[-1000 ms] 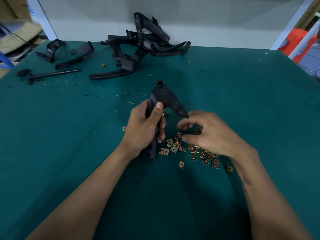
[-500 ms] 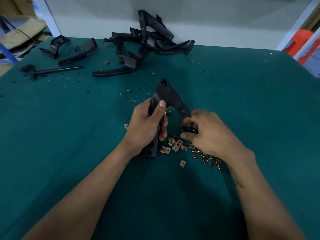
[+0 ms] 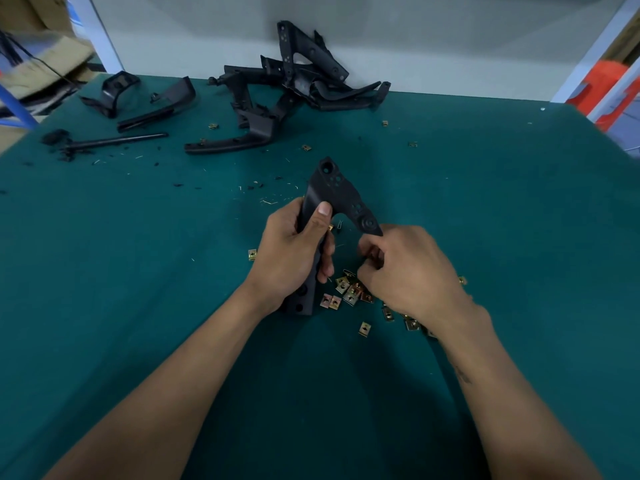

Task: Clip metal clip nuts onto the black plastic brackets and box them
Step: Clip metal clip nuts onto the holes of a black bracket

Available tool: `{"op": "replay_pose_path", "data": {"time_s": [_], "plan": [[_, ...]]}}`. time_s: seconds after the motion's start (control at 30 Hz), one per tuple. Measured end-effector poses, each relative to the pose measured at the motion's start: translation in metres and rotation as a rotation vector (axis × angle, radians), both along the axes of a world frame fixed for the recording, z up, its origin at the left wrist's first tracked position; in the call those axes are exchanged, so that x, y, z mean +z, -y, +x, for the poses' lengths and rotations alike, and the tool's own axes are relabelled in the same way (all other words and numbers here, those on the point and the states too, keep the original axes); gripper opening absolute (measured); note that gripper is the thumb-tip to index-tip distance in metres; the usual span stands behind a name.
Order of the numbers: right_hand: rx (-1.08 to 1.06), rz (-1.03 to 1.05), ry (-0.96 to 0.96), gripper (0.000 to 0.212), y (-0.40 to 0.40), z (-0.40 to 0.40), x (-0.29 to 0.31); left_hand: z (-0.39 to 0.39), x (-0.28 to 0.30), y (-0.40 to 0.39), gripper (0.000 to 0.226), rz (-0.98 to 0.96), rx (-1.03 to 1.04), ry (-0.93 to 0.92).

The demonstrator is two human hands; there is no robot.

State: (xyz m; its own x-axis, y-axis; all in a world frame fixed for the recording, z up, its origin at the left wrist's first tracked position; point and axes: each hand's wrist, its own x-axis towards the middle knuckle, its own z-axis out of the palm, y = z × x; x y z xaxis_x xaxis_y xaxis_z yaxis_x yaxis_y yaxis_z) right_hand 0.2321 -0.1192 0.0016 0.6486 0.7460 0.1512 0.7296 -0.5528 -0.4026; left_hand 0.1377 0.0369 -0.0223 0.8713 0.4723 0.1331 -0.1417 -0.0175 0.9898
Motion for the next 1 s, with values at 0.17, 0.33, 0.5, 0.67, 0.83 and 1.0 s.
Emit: {"op": "replay_pose_path", "data": {"time_s": [0.17, 0.33, 0.5, 0.67, 0.83, 1.0], "plan": [[-0.088, 0.360, -0.148, 0.015, 0.003, 0.011, 0.000, 0.000, 0.001, 0.001, 0.029, -0.001, 0.005, 0.000], [-0.092, 0.791, -0.528, 0.029, 0.007, 0.017, 0.011, 0.000, 0.002, 0.002, 0.028, -0.001, 0.005, 0.001], [-0.016, 0.990, -0.806, 0.025, 0.006, 0.012, 0.021, 0.000, 0.004, 0.003, 0.026, -0.007, -0.001, 0.018], [-0.055, 1.095, -0.917, 0.020, 0.004, 0.006, 0.027, -0.001, 0.005, 0.004, 0.031, -0.002, -0.024, 0.061], [-0.026, 1.058, -0.867, 0.027, -0.003, -0.002, 0.022, 0.000, 0.006, 0.009, 0.032, -0.001, -0.019, 0.111], [-0.044, 1.114, -0.769, 0.022, -0.005, -0.005, 0.022, 0.000, 0.006, 0.010, 0.032, 0.018, -0.007, 0.126]]}}
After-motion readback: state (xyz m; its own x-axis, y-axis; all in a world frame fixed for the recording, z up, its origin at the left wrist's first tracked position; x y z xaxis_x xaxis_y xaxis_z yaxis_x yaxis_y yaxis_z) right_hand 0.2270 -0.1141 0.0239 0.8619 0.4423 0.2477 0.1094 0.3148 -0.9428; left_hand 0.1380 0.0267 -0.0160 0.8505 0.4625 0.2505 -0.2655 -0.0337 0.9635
